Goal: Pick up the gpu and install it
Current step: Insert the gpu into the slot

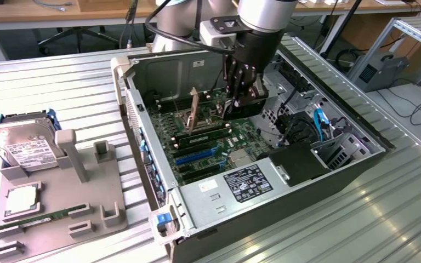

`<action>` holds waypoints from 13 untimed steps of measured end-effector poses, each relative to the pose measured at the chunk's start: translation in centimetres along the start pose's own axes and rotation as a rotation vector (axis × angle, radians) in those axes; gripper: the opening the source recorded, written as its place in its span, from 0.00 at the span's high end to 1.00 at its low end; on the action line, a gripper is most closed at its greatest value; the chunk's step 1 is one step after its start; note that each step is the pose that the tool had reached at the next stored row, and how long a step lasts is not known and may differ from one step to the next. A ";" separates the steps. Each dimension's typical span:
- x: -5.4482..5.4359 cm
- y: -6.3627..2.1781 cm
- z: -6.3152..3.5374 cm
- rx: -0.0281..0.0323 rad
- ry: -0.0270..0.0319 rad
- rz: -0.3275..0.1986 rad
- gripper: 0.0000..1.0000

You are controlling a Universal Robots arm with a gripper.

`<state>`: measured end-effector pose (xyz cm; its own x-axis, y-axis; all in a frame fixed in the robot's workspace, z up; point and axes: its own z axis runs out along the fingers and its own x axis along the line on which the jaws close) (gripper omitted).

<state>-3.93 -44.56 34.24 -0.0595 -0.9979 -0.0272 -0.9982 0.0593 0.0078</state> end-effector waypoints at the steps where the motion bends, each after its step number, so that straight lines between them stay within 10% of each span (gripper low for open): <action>1: 0.0 0.00 0.02 0.0000 0.0000 0.000 0.74; 13: 0.2 -0.01 0.39 0.0000 -0.0001 0.000 0.74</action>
<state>-3.93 -44.72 33.85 -0.0595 -0.9979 -0.0273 -0.9982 0.0593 0.0078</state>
